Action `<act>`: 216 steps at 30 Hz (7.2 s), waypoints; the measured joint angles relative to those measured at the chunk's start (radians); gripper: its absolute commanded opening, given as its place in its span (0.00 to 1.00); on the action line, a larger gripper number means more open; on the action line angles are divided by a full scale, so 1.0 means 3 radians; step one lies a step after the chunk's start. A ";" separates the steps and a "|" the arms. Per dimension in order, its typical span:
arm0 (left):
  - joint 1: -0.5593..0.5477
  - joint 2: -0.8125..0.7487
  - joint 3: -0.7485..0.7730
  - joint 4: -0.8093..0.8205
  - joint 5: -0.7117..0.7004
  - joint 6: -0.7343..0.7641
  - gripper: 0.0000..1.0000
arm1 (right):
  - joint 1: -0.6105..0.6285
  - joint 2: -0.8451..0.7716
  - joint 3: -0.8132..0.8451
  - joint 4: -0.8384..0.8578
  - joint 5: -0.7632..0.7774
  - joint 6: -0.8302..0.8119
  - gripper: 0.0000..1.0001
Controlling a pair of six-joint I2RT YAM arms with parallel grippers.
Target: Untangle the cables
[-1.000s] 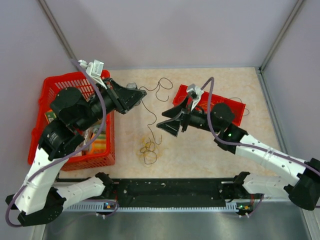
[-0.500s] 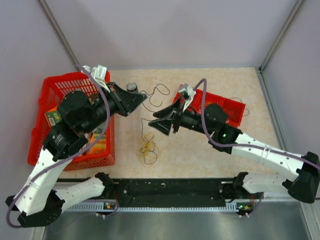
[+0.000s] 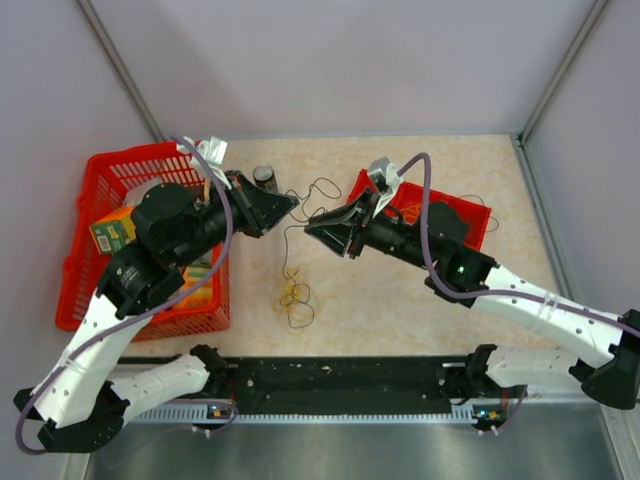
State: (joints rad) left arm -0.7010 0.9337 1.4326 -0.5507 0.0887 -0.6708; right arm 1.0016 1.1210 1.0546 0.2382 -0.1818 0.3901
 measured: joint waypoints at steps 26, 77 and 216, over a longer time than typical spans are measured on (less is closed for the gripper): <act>0.0000 0.0061 -0.0102 -0.0003 0.0268 0.0000 0.00 | 0.0000 -0.0025 0.0285 -0.0183 -0.0141 -0.0056 0.35; -0.0291 0.1127 -0.2670 0.1812 0.0914 -0.0554 0.52 | 0.0009 -0.0285 0.1755 -0.1311 0.0230 -0.0233 0.00; -0.0298 0.0207 -0.1909 0.0501 0.0413 0.0474 0.81 | -0.4201 0.1054 -0.0381 -0.1754 0.0345 0.0682 0.00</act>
State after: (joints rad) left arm -0.7902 0.9958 0.8600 -0.4004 0.2127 -0.5285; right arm -0.2588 1.4372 0.9401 -0.2878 -0.0784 0.5945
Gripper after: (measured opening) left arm 0.816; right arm 0.009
